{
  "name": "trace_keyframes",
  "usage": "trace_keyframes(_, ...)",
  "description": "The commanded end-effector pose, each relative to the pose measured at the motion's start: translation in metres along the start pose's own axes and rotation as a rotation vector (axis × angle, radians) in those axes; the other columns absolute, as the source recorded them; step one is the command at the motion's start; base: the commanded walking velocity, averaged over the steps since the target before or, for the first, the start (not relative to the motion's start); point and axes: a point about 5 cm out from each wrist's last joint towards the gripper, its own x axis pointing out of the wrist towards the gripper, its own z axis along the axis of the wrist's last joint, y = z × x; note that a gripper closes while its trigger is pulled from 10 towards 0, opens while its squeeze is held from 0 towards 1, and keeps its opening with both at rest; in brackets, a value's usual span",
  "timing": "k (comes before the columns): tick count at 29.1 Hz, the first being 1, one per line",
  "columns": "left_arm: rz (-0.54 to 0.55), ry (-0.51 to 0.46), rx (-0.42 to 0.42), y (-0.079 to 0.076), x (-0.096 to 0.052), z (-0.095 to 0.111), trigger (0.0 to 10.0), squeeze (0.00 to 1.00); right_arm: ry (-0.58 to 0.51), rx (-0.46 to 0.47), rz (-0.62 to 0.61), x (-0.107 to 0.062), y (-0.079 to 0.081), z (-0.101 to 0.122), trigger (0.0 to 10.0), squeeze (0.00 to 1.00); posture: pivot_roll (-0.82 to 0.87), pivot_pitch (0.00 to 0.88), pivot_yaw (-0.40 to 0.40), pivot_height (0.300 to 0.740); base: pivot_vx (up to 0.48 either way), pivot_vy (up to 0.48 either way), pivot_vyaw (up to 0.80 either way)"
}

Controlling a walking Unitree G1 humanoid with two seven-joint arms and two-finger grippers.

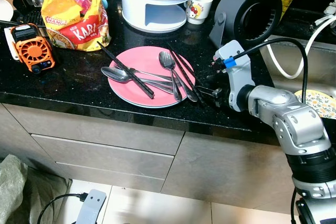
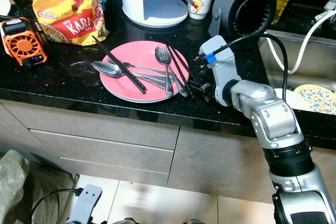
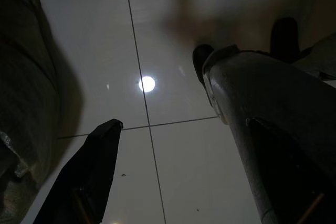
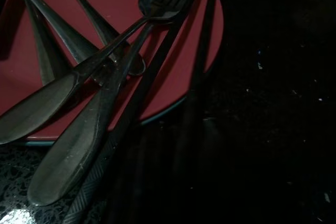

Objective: Kitchen organization

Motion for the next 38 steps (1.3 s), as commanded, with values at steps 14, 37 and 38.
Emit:
trace_keyframes(14, -0.032, 0.058, 0.008, -0.010, 0.000, -0.014, 10.0, 0.00, -0.061, 0.041, -0.077, -0.006, -0.013, 0.006, 0.0, 0.00, 0.02, 0.088, -0.044, 0.740, 0.000, 0.000, 0.00)
trace_keyframes(37, -0.043, 0.052, 0.023, -0.012, 0.001, -0.011, 10.0, 0.00, -0.733, 0.273, 0.360, -0.040, 0.028, 0.044, 10.0, 0.00, 0.02, 0.078, -0.030, 0.740, 0.000, 0.000, 0.00)
trace_keyframes(38, -0.044, 0.052, 0.024, -0.012, 0.001, -0.011, 10.0, 0.00, -0.764, 0.292, 0.395, -0.043, 0.031, 0.044, 10.0, 0.00, 0.02, 0.078, -0.028, 0.740, 0.000, 0.000, 0.00)
